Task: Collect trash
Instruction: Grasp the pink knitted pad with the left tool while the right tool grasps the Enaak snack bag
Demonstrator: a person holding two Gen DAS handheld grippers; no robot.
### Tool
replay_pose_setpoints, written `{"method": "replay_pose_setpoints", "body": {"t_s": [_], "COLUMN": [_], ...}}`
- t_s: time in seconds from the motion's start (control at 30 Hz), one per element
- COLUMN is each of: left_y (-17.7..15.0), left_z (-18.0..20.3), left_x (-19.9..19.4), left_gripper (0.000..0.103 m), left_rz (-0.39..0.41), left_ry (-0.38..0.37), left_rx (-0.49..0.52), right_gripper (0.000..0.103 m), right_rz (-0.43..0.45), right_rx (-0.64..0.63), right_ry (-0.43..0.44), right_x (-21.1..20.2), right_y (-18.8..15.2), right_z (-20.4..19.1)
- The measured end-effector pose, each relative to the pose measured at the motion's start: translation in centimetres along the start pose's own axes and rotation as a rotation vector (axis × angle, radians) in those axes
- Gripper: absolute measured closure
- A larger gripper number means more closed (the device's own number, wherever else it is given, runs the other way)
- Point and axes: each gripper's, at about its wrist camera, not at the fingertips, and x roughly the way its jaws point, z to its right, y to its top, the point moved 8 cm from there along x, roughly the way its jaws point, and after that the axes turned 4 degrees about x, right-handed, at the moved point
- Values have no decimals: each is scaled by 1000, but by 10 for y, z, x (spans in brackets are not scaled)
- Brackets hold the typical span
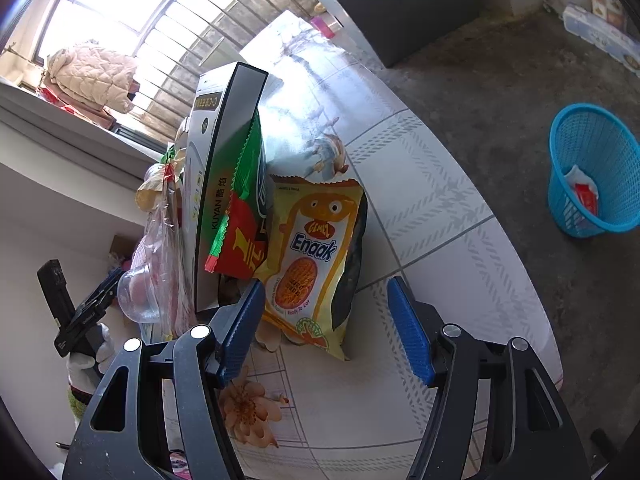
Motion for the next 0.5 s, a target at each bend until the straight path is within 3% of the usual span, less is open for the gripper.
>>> {"method": "replay_pose_setpoints", "body": {"t_s": [0.23, 0.4, 0.5], "left_y": [-4, -7, -8], "left_z": [9, 14, 14], "left_x": [30, 36, 34], "left_gripper": [13, 14, 20], "left_rz": [-112, -135, -132], "left_ry": [-21, -16, -14], "left_rx": [125, 165, 163], "right_gripper": [42, 50, 54], "right_rz": [-5, -8, -10], "right_rx": [-15, 1, 15], "right_ry": [-38, -50, -51], "right_x": [6, 7, 7], "right_y": [1, 4, 7], "right_z": [-9, -9, -7]}}
